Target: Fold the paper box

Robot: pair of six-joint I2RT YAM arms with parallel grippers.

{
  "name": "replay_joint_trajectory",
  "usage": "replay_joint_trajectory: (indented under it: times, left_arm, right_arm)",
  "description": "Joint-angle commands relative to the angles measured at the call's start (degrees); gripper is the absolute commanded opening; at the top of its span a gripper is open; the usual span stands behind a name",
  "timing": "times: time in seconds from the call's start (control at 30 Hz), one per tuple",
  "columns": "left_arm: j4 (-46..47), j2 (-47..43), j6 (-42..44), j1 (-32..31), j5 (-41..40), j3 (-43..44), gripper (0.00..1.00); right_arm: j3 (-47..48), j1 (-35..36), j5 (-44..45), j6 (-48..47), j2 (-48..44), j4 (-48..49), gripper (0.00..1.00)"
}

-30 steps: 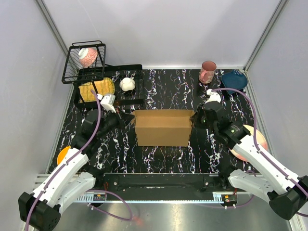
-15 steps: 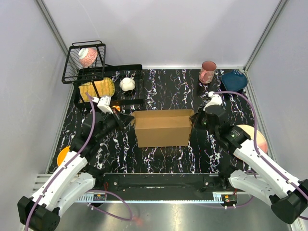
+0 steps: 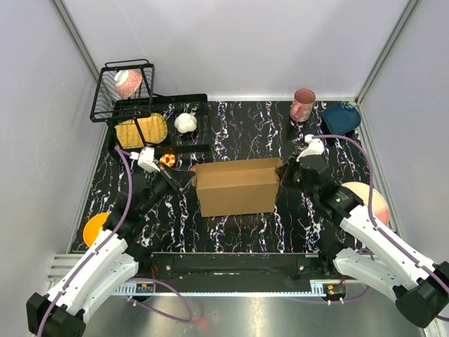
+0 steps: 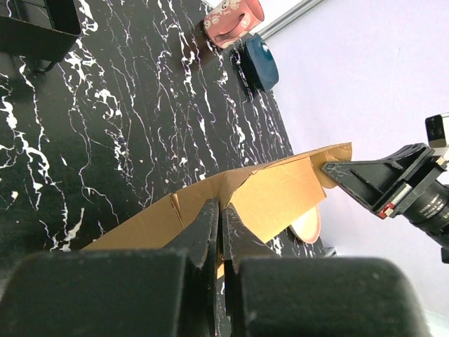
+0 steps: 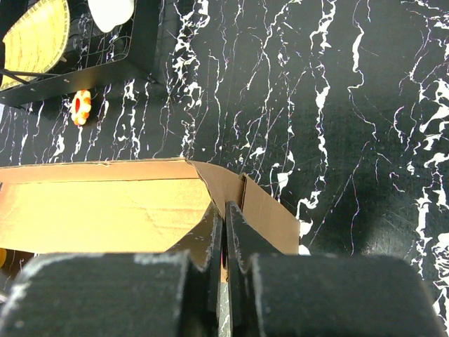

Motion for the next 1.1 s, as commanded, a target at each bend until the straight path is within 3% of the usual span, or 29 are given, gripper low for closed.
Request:
replay_joint_trajectory:
  times: [0.0, 0.1, 0.2, 0.37, 0.57, 1.07]
  left_arm:
    - [4.2, -1.2, -3.8, -1.2, -2.1, -1.9, 0.00]
    - [4.4, -0.8, -3.6, -3.0, -3.2, -2.2, 0.00]
    - [4.0, -0.4, -2.2, -4.7, -4.2, -2.0, 0.15]
    - [0.5, -1.6, -0.3, -5.2, -6.2, -1.4, 0.21]
    - [-0.9, -2.8, 1.3, -5.2, -8.1, -1.2, 0.20]
    - [3.8, -4.4, 5.0, -6.9, -8.7, -6.4, 0.03]
  right_arm:
    - [-4.3, 0.3, -0.1, 0.2, 1.4, -8.9, 0.00]
    - [-5.5, 0.4, -0.3, 0.8, 0.8, -8.5, 0.00]
    - [-6.1, 0.4, -0.4, 1.2, 0.0, -8.5, 0.00]
    - [-5.9, 0.4, -0.1, 1.0, -0.8, -9.3, 0.00]
    - [-6.1, 0.3, -0.2, 0.9, -1.1, -9.1, 0.00]
    - [-6.6, 0.4, -0.6, 1.3, -1.9, -9.1, 0.00]
